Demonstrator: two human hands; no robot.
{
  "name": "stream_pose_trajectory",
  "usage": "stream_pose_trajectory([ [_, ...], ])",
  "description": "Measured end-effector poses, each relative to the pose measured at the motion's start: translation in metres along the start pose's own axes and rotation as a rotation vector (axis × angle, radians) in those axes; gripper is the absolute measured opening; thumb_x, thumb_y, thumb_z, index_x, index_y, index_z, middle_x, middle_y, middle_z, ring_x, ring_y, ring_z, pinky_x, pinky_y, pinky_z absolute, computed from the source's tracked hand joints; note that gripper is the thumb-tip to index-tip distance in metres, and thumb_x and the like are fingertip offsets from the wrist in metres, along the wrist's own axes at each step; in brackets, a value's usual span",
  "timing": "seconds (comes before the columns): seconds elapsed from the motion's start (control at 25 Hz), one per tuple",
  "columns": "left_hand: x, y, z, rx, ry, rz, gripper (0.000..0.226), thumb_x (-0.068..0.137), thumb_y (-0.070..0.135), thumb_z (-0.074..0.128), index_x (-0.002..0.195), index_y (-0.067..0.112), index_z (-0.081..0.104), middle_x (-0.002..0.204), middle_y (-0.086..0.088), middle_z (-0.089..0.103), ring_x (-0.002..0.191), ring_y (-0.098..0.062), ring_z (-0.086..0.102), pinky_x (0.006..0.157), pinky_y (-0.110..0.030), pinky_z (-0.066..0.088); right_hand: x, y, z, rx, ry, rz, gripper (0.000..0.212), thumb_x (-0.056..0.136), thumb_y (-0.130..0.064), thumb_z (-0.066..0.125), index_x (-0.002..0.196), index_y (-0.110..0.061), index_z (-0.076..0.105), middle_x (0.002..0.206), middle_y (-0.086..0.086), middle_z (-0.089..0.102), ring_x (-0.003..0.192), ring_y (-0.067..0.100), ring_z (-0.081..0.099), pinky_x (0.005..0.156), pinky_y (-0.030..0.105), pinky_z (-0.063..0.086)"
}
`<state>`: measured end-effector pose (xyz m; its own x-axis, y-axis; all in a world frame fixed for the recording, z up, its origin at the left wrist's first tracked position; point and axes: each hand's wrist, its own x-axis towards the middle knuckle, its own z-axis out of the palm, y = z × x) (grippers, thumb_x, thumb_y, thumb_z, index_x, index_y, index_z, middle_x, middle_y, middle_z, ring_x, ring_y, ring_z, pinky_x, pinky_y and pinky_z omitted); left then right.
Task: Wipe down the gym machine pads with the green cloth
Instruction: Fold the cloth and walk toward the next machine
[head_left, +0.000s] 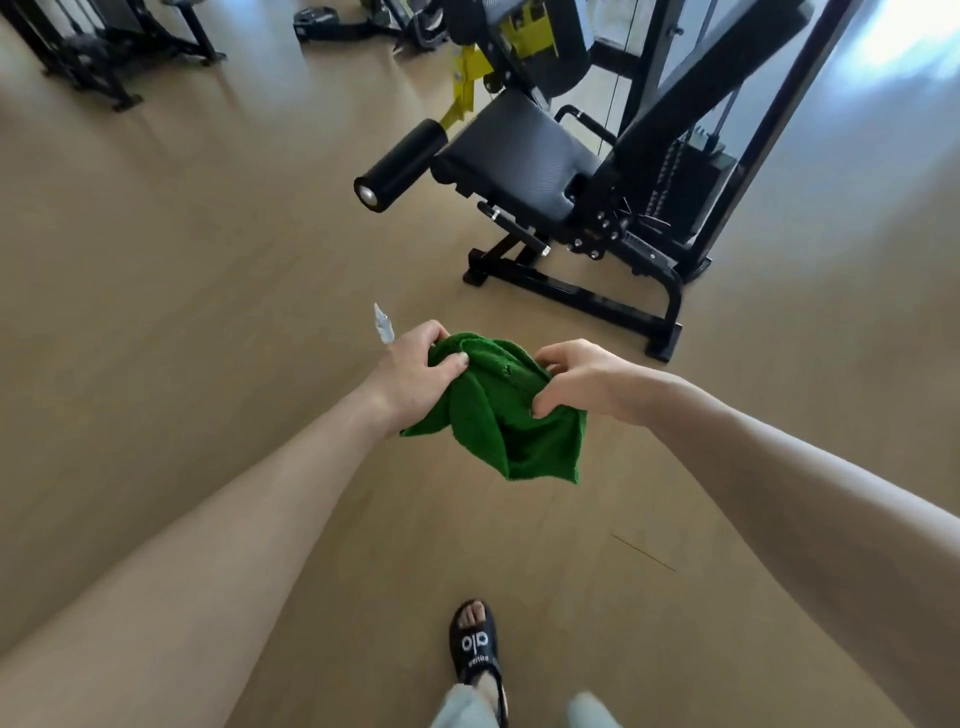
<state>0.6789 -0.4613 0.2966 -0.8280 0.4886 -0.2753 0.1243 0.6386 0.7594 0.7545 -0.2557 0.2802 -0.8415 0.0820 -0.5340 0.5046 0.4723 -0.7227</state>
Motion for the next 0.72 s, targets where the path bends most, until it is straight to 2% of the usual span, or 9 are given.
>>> stream_pose_trajectory([
  [0.16, 0.117, 0.023, -0.03, 0.024, -0.044, 0.038, 0.022, 0.102, 0.031, 0.053, 0.102, 0.009, 0.055, 0.088, -0.001, 0.061, 0.079, -0.015, 0.059, 0.062, -0.026, 0.048, 0.094, -0.021, -0.062, -0.083, 0.076, 0.038, 0.032, 0.074, -0.015, 0.073, 0.104, -0.022, 0.069, 0.098, 0.002, 0.072, 0.095, 0.022, 0.069, 0.087, 0.041, 0.059],
  [0.32, 0.245, 0.03, -0.04, 0.039, -0.081, -0.011, 0.021, 0.102, 0.032, 0.053, 0.102, 0.011, 0.056, 0.095, -0.006, 0.066, 0.089, -0.021, 0.064, 0.077, -0.037, 0.057, 0.196, -0.027, -0.134, -0.041, 0.187, 0.052, 0.038, 0.073, -0.02, 0.074, 0.11, -0.02, 0.062, 0.103, 0.003, 0.067, 0.096, 0.023, 0.065, 0.086, 0.041, 0.058],
  [0.4, 0.303, 0.031, -0.038, 0.033, -0.096, -0.051, 0.02, 0.102, 0.031, 0.053, 0.102, 0.011, 0.056, 0.097, -0.007, 0.066, 0.088, -0.02, 0.062, 0.074, -0.034, 0.055, 0.244, -0.025, -0.167, -0.112, 0.152, 0.048, 0.043, 0.073, -0.017, 0.072, 0.113, -0.019, 0.059, 0.103, 0.003, 0.065, 0.094, 0.022, 0.065, 0.083, 0.042, 0.06],
  [0.48, 0.365, 0.028, -0.032, 0.015, -0.101, -0.116, 0.02, 0.101, 0.03, 0.053, 0.101, 0.01, 0.056, 0.098, -0.009, 0.066, 0.084, -0.019, 0.059, 0.069, -0.033, 0.052, 0.3, -0.022, -0.2, -0.169, 0.16, 0.057, 0.037, 0.075, -0.014, 0.07, 0.11, -0.019, 0.06, 0.1, 0.003, 0.064, 0.089, 0.021, 0.065, 0.078, 0.041, 0.061],
  [0.6, 0.45, 0.013, -0.021, -0.095, -0.097, -0.245, 0.018, 0.097, 0.031, 0.055, 0.097, 0.013, 0.057, 0.105, -0.016, 0.069, 0.096, -0.031, 0.067, 0.088, -0.051, 0.057, 0.383, -0.024, -0.24, -0.131, 0.204, 0.102, 0.018, 0.078, -0.013, 0.067, 0.095, -0.017, 0.068, 0.09, 0.002, 0.066, 0.081, 0.019, 0.063, 0.069, 0.033, 0.057],
  [0.72, 0.518, -0.006, -0.009, -0.205, -0.1, -0.358, 0.021, 0.092, 0.035, 0.056, 0.095, 0.014, 0.056, 0.107, -0.015, 0.07, 0.104, -0.034, 0.068, 0.094, -0.056, 0.056, 0.453, -0.027, -0.265, -0.14, 0.147, 0.16, 0.008, 0.081, -0.014, 0.061, 0.078, -0.018, 0.067, 0.076, 0.001, 0.062, 0.07, 0.017, 0.058, 0.059, 0.028, 0.049],
])
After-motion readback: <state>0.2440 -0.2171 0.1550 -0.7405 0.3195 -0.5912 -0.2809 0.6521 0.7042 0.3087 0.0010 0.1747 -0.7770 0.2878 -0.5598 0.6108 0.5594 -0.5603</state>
